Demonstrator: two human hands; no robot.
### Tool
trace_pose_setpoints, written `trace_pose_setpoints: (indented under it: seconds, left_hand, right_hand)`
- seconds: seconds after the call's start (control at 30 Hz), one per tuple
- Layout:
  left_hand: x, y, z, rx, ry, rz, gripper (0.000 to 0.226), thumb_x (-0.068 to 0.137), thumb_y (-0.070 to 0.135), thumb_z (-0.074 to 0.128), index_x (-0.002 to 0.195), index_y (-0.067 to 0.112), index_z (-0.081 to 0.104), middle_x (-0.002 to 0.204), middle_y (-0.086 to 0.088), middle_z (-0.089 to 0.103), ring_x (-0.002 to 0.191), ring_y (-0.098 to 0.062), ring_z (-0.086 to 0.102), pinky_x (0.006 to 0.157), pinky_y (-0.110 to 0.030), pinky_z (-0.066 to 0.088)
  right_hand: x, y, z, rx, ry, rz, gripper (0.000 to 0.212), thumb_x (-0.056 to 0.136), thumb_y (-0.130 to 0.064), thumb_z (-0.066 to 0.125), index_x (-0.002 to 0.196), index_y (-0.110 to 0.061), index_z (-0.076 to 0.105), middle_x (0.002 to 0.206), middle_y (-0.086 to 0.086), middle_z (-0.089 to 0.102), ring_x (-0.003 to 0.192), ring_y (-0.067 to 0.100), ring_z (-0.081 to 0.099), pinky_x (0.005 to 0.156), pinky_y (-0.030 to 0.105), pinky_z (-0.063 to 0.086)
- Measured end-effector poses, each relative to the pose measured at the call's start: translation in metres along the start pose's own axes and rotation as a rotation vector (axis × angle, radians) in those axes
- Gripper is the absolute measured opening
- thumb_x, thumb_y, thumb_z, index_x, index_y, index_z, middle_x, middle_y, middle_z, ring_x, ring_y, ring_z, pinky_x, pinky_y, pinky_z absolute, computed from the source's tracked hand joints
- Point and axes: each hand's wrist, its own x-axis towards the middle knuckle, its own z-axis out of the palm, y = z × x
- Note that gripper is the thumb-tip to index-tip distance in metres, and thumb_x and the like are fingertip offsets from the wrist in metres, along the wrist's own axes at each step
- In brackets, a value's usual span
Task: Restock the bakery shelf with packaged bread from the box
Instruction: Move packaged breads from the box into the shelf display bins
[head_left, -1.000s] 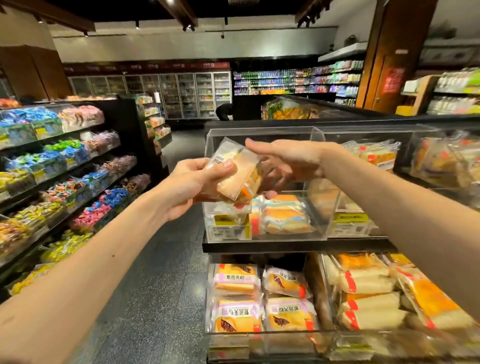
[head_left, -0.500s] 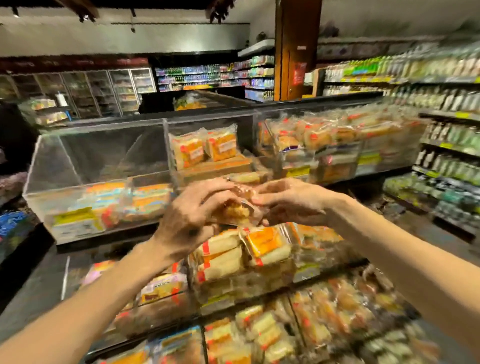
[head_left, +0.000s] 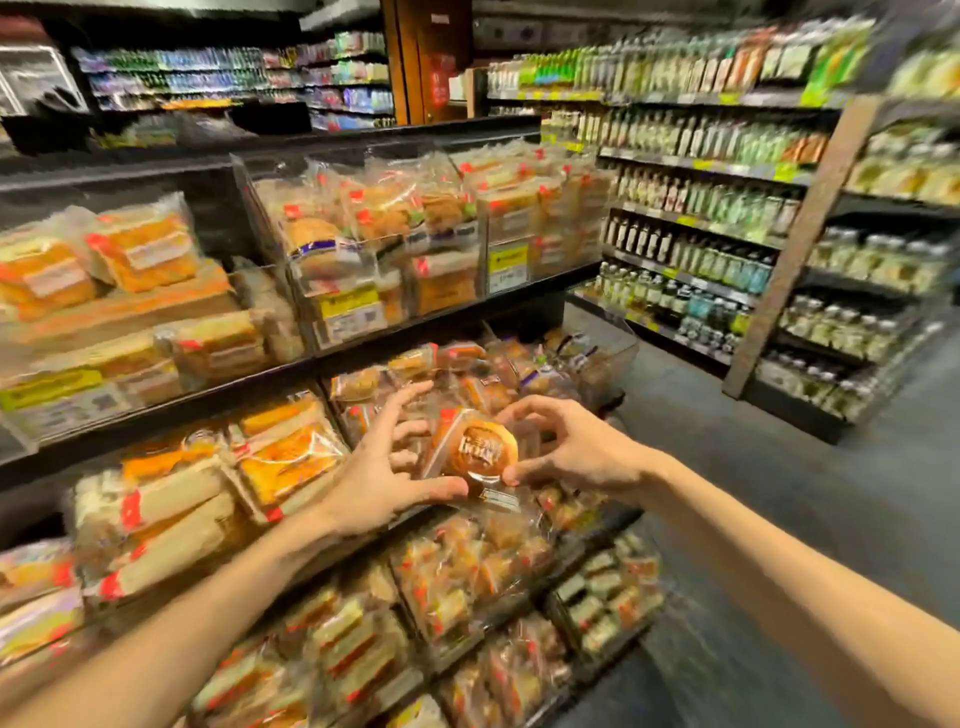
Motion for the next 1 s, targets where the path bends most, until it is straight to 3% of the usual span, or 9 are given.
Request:
trace_pose_setpoints:
  seconds: [0.13,0.23,0.3,0.37,0.5,0.67,0.8,0.9,1.0]
  left_hand:
    - [0.047,-0.012,0.041,-0.029,-0.057,-0.021,0.084,0.058,0.027,0.089,0.128,0.045,0.046,0.131,0.008,0.052,0.108,0.002,0.063,0.078,-0.019,0.056]
    - [0.085,-0.033,0.067,-0.035,-0.006,-0.027,0.074,0.061,0.029,0.088,0.123,0.047,0.051,0.130,0.004,0.055,0.110,-0.006,0.063,0.082,-0.023,0.057]
    - [0.110,-0.047,0.081,-0.044,0.039,-0.063,0.072,0.065,0.029,0.089,0.120,0.051,0.048,0.130,0.000,0.054,0.117,-0.012,0.058,0.092,-0.031,0.056]
    - [0.133,-0.061,0.093,-0.072,0.085,-0.132,0.070,0.069,0.024,0.089,0.115,0.052,0.044,0.125,0.000,0.054,0.113,-0.017,0.060,0.095,-0.038,0.054]
    - [0.166,-0.081,0.108,-0.077,0.243,-0.196,0.057,0.072,0.022,0.087,0.107,0.043,0.047,0.116,0.007,0.058,0.110,-0.019,0.061,0.096,-0.042,0.052]
    - [0.182,-0.095,0.096,-0.020,0.464,-0.308,0.044,0.070,0.030,0.088,0.095,0.047,0.056,0.116,0.005,0.066,0.088,-0.017,0.071,0.085,-0.045,0.058]
    - [0.176,-0.100,0.070,0.141,0.494,-0.344,0.055,0.059,0.050,0.090,0.097,0.065,0.053,0.141,0.014,0.040,0.113,-0.019,0.063,0.092,-0.041,0.056]
    - [0.171,-0.107,0.053,0.264,0.487,-0.400,0.066,0.055,0.054,0.088,0.111,0.055,0.052,0.144,0.020,0.032,0.116,-0.021,0.060,0.093,-0.042,0.056]
    - [0.168,-0.109,0.042,0.468,0.528,-0.446,0.069,0.073,0.042,0.084,0.132,0.039,0.049,0.149,0.012,0.038,0.122,-0.023,0.057,0.103,-0.044,0.049]
  right_hand:
    - [0.009,0.045,-0.033,0.027,0.057,0.099,0.061,0.072,-0.011,0.087,0.125,-0.020,0.057,0.118,-0.003,0.062,0.105,0.011,0.062,0.075,0.022,0.056]
    - [0.027,0.079,-0.054,0.008,0.159,0.152,0.079,0.067,-0.024,0.090,0.133,-0.026,0.047,0.127,-0.004,0.056,0.115,0.014,0.058,0.089,0.037,0.057]
    - [0.043,0.098,-0.066,0.059,0.229,0.175,0.087,0.062,-0.029,0.091,0.133,-0.024,0.041,0.125,-0.002,0.056,0.108,0.012,0.060,0.080,0.027,0.057]
    - [0.061,0.110,-0.078,0.095,0.277,0.204,0.083,0.066,-0.025,0.090,0.128,-0.022,0.037,0.113,-0.007,0.058,0.099,0.006,0.061,0.075,0.020,0.054]
    - [0.104,0.131,-0.096,0.020,0.279,0.190,0.075,0.072,-0.033,0.087,0.124,-0.027,0.033,0.107,-0.017,0.056,0.102,0.009,0.063,0.095,0.034,0.052]
    - [0.157,0.134,-0.094,-0.065,0.109,0.067,0.056,0.065,-0.053,0.083,0.107,-0.027,0.056,0.105,-0.010,0.066,0.097,0.006,0.065,0.087,0.028,0.054]
    - [0.194,0.131,-0.081,-0.178,-0.060,-0.037,0.058,0.070,-0.033,0.088,0.116,-0.020,0.057,0.112,-0.006,0.065,0.099,0.009,0.063,0.089,0.026,0.052]
    - [0.224,0.127,-0.068,-0.244,-0.108,-0.131,0.053,0.076,-0.030,0.084,0.120,-0.016,0.057,0.118,-0.001,0.065,0.104,0.015,0.064,0.090,0.030,0.052]
    - [0.244,0.126,-0.050,-0.286,-0.181,-0.167,0.052,0.081,-0.032,0.079,0.124,-0.015,0.054,0.123,0.002,0.065,0.111,0.019,0.063,0.095,0.037,0.052]
